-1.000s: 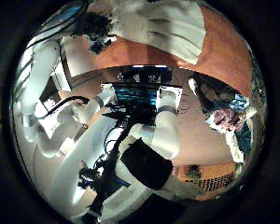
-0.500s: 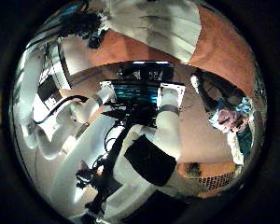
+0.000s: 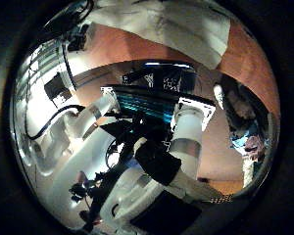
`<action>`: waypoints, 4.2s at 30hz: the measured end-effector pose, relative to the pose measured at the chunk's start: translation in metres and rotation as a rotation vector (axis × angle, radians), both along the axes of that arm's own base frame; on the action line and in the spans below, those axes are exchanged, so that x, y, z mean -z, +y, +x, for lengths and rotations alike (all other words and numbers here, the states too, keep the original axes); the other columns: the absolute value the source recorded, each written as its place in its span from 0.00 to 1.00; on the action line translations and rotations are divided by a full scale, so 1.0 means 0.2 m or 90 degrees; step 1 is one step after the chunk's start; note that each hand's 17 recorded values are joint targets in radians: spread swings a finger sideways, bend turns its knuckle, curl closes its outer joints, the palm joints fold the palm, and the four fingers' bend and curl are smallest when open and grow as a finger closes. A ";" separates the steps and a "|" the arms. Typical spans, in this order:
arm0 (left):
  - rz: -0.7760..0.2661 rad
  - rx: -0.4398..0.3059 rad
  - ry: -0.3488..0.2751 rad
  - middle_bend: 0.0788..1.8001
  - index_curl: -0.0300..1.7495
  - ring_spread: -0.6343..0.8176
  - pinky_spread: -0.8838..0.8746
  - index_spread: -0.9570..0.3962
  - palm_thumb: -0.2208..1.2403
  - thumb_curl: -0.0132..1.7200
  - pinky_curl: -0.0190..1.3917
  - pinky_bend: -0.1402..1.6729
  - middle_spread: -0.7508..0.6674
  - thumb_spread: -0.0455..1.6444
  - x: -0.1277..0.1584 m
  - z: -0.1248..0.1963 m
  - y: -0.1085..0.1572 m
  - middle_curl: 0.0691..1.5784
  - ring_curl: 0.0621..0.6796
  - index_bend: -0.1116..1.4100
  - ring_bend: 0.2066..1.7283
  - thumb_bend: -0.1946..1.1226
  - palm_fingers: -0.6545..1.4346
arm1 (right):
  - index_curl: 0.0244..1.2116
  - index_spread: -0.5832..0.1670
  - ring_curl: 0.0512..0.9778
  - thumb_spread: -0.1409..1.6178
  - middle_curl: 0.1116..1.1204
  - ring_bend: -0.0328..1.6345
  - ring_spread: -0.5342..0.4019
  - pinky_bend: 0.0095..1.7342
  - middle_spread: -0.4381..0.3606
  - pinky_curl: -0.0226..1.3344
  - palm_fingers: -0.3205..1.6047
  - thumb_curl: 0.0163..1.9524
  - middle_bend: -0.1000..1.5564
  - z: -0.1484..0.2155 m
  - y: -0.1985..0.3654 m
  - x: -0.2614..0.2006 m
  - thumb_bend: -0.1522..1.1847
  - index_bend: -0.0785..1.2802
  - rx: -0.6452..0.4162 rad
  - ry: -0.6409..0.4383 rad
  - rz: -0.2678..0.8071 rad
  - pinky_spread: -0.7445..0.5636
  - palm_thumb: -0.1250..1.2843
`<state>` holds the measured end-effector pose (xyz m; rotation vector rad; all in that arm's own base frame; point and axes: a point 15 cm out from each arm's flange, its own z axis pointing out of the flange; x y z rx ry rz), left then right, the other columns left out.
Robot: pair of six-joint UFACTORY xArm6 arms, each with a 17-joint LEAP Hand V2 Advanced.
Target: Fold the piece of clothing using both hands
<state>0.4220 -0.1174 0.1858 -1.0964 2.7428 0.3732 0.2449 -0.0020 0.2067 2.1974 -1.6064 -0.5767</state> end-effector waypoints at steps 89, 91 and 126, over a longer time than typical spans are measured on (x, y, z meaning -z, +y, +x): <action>-0.157 -0.230 0.227 0.43 0.62 0.08 0.02 0.18 0.50 0.22 0.59 0.27 0.12 0.78 -0.24 -0.34 0.75 0.58 0.76 0.32 0.55 0.14 0.81 | 0.68 0.43 0.70 0.77 0.62 0.84 0.34 0.72 0.39 0.64 0.76 0.32 0.86 1.18 0.40 -0.62 0.11 0.86 -0.005 -0.322 0.036 0.40 0.80; -0.164 -0.238 0.221 0.42 0.62 0.08 0.02 0.18 0.50 0.22 0.60 0.27 0.12 0.78 -0.16 -0.27 0.76 0.58 0.76 0.32 0.55 0.14 0.81 | 0.68 0.42 0.70 0.76 0.62 0.84 0.34 0.72 0.39 0.64 0.75 0.33 0.86 1.30 0.45 -0.54 0.11 0.86 -0.013 -0.311 0.036 0.41 0.79; -0.291 -0.549 0.100 0.03 0.46 0.47 0.39 0.58 0.33 0.21 0.72 0.25 0.65 0.70 0.00 0.23 1.10 0.36 0.66 0.18 0.37 0.12 0.26 | 0.44 0.21 0.46 0.85 0.37 0.64 0.43 0.52 0.36 0.49 0.26 0.22 0.47 1.94 0.35 -0.25 0.10 0.32 0.062 -0.461 0.038 0.57 0.52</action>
